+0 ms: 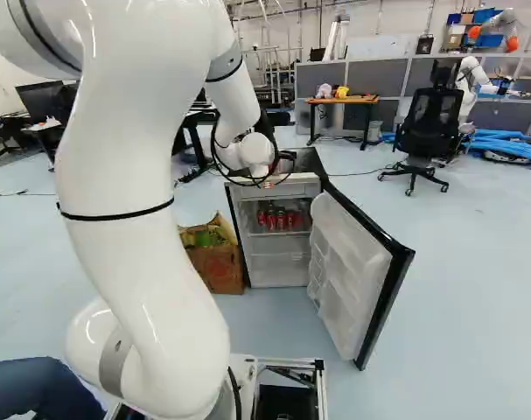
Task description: Grab a drink from the fridge
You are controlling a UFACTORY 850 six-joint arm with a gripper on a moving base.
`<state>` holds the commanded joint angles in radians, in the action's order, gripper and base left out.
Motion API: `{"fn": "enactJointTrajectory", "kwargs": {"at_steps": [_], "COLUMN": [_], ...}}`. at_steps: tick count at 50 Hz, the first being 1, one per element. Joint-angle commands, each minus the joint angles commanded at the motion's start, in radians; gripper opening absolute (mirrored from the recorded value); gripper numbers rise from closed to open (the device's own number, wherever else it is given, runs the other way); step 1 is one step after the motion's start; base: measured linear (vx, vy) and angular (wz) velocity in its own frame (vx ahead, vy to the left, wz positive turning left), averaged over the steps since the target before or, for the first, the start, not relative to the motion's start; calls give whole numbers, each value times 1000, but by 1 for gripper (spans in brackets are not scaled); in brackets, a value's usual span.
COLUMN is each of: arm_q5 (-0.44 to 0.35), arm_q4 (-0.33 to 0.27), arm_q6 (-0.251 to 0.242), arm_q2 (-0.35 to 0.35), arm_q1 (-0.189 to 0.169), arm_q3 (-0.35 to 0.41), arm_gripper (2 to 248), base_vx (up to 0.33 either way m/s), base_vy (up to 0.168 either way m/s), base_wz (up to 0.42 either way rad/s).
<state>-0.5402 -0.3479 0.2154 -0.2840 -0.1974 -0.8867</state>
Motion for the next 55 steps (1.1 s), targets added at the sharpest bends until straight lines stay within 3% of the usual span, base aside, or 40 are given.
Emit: {"fn": "enactJointTrajectory", "kwargs": {"at_steps": [21,55], "arm_q5": [0,0], "arm_q4": [0,0], "arm_q6": [0,0], "arm_q2": [91,127], "arm_q1": [-16,-118], "arm_q3": [105,145], "arm_gripper": [247,247], "base_vx": [0,0], "base_vy": [0,0], "base_wz": [0,0]}}
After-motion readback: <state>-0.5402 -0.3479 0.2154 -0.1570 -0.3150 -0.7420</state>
